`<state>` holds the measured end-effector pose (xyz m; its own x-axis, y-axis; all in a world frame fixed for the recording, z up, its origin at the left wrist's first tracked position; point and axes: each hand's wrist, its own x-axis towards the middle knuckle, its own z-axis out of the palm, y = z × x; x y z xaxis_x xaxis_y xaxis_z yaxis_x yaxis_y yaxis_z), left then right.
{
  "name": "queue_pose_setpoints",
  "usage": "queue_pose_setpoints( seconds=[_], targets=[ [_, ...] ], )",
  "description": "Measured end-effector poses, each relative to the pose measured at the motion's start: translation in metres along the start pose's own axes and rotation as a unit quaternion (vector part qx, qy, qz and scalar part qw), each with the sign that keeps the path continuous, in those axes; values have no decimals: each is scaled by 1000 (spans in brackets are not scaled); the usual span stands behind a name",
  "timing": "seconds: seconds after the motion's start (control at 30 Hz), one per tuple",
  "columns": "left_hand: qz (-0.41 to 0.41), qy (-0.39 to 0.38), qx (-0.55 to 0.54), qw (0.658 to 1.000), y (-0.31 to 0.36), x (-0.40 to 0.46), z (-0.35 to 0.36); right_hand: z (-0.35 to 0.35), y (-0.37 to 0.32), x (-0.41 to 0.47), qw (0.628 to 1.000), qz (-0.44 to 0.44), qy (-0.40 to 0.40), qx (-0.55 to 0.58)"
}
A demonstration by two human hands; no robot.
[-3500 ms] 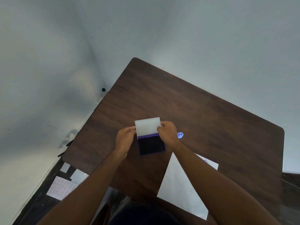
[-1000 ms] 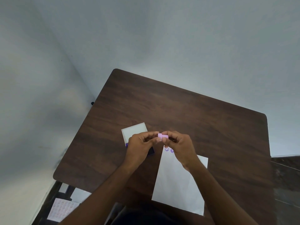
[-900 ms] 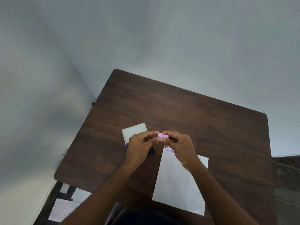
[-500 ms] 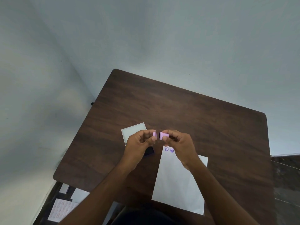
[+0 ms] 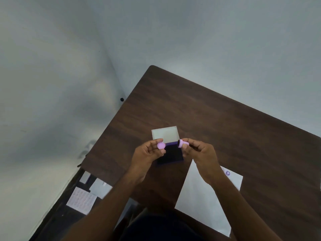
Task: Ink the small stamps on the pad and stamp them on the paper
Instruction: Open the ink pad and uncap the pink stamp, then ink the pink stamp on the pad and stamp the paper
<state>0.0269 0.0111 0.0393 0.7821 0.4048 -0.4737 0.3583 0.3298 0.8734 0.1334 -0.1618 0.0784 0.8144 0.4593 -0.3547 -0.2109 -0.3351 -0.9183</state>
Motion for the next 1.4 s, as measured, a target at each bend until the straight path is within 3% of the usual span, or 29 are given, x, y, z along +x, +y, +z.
queue_pose_setpoints(
  seconds=[0.33, 0.53, 0.8, 1.4],
  targets=[
    [14, 152, 205, 967, -54, 4, -45, 14, 4, 4, 999, 30, -13, -9],
    [88, 189, 329, 921, -69, 8, -47, 16, 5, 4, 999, 42, -14, -20],
    [55, 213, 359, 907, -75, 15, -46, 19, 4, 3, 998, 40, -16, -40],
    [53, 197, 343, 917, -76, 18, -53, 20, 1, 3, 999, 36, -8, -19]
  ],
)
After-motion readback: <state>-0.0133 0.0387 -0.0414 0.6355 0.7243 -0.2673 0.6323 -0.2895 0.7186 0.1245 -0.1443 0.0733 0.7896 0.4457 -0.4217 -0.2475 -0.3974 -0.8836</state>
